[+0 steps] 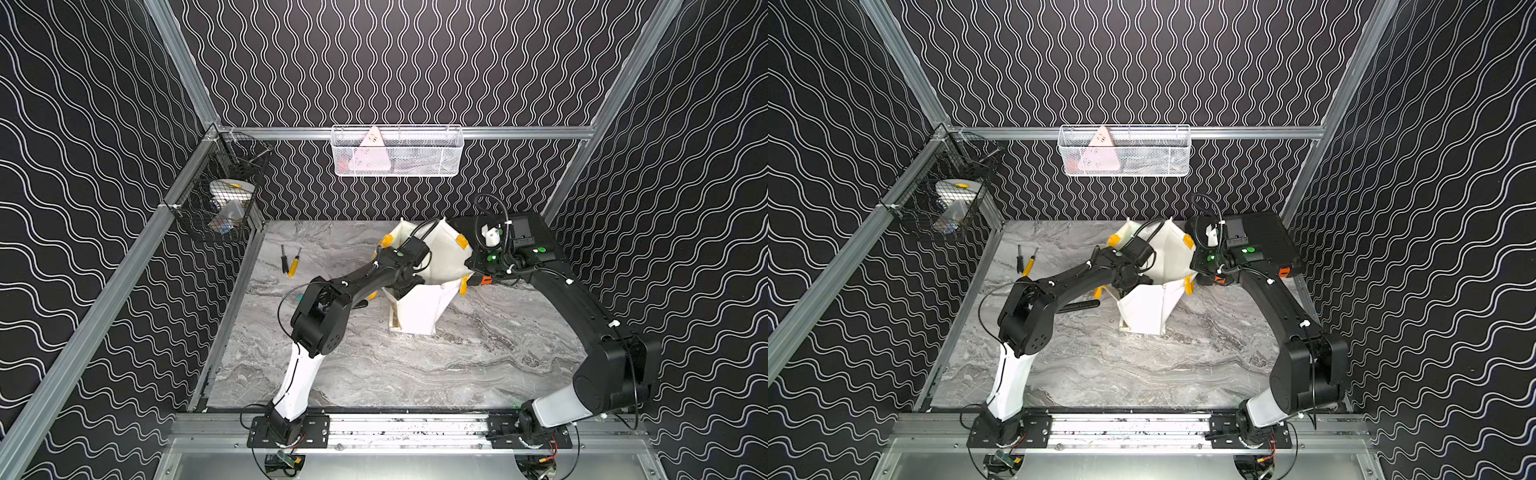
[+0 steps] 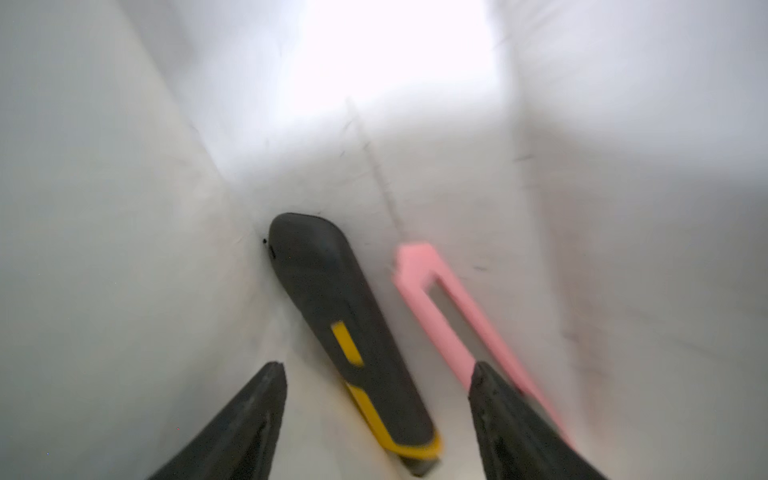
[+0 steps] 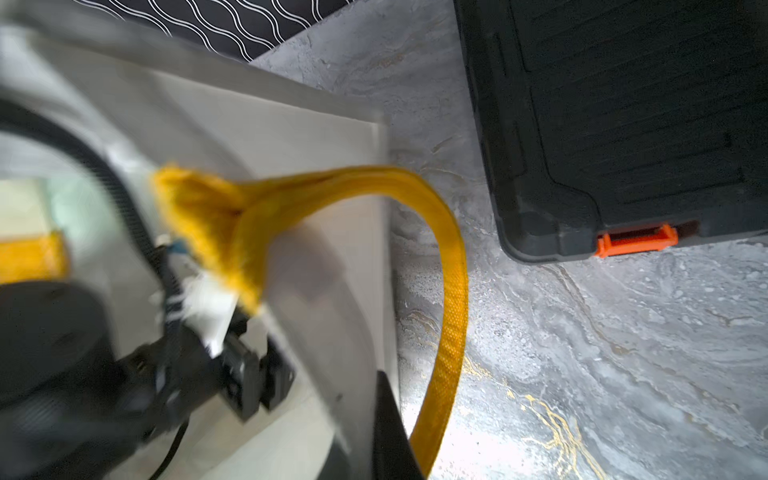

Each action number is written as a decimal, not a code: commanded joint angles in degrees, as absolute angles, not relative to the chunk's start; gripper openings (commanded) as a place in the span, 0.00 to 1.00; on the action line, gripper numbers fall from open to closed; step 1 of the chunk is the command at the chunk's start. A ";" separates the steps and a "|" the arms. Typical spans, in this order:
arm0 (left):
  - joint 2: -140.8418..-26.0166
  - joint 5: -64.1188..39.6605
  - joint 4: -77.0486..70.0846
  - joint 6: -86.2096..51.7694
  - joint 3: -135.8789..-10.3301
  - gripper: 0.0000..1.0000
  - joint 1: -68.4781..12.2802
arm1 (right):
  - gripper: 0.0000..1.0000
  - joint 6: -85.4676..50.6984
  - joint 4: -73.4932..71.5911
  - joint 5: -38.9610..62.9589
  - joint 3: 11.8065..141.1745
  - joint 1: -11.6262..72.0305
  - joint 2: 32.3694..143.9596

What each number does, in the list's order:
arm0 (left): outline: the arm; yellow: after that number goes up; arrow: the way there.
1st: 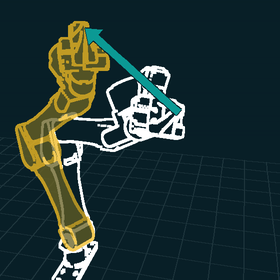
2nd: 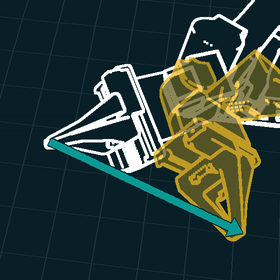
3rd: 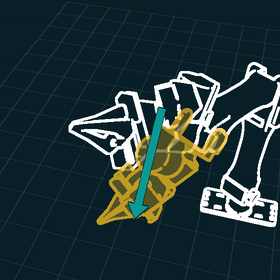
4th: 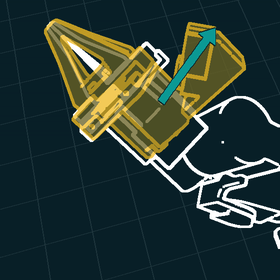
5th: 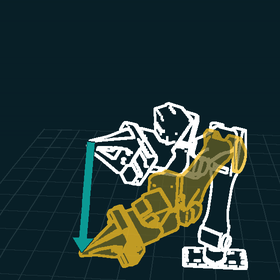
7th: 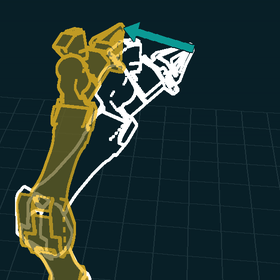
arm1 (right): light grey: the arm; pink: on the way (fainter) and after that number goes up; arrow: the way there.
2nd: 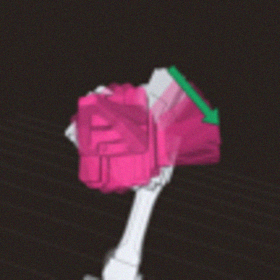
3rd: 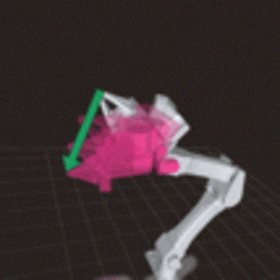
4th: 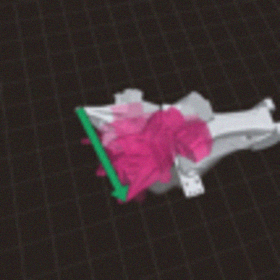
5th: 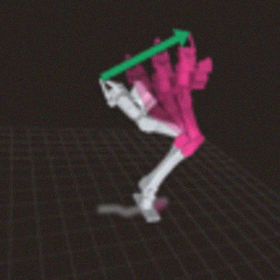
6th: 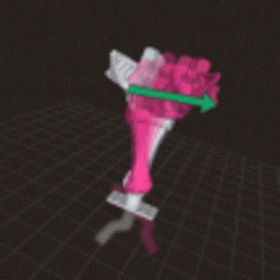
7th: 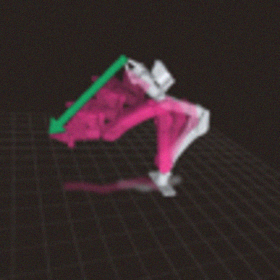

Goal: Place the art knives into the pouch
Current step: Place the utility knife in the pouch, then pick up the utility knife at the center of the board.

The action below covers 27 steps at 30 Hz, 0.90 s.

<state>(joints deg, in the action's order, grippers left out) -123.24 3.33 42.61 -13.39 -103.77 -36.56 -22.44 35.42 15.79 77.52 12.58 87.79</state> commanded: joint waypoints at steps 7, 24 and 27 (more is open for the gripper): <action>-118.04 -8.78 38.57 -15.22 -103.13 0.78 -37.90 | 0.00 -21.22 32.97 19.33 78.18 12.96 88.33; -105.35 -1.26 37.91 -14.20 -101.48 0.98 -37.48 | 0.00 -20.55 32.35 17.93 77.26 13.08 87.59; -100.90 -1.60 36.56 -14.06 -99.84 0.98 -36.03 | 0.00 -20.48 32.28 17.93 77.10 13.05 87.59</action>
